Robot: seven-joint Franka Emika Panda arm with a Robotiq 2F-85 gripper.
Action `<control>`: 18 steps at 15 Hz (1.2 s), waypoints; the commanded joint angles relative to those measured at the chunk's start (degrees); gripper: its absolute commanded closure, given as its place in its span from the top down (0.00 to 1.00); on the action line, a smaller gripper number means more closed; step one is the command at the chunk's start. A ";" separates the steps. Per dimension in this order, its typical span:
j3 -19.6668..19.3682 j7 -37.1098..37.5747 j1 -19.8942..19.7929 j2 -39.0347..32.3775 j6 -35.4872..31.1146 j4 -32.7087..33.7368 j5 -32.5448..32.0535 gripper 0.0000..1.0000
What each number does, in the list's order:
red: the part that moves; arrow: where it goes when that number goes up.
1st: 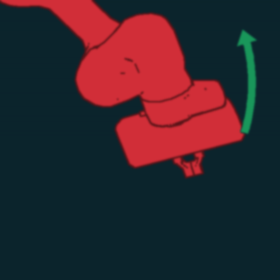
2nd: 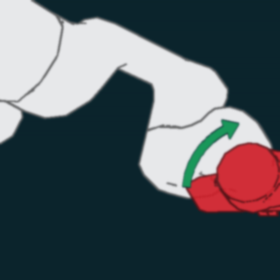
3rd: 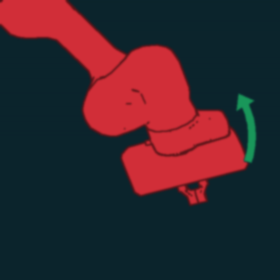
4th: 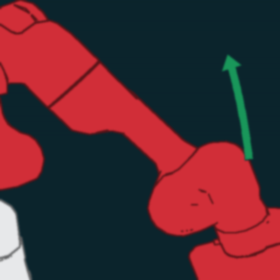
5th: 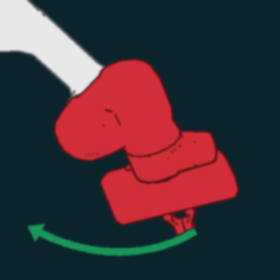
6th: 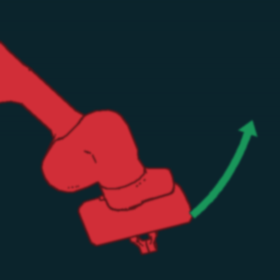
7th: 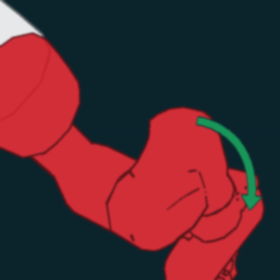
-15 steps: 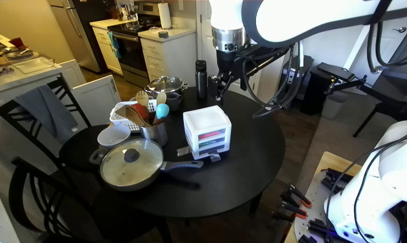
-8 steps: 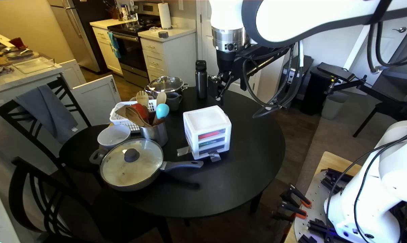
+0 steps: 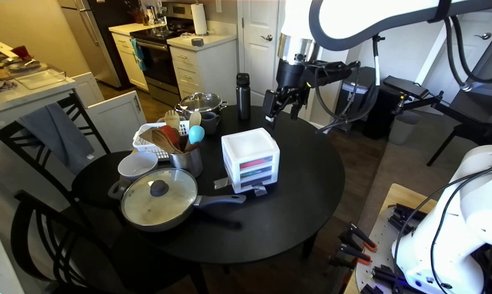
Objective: Open the top drawer
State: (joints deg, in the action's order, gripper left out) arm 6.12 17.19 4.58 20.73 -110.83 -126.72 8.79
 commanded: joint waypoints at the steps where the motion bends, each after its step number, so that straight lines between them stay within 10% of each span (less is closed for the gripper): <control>1: -8.23 -15.08 -0.61 4.83 -7.02 -11.24 10.30 1.00; 14: -25.63 -42.27 -6.49 -8.84 -1.55 -17.01 43.19 1.00; 18: -23.13 -41.54 -9.13 -8.27 -2.41 -17.95 41.96 1.00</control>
State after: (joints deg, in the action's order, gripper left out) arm -19.91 -24.04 -1.50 12.66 -113.82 -144.77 50.29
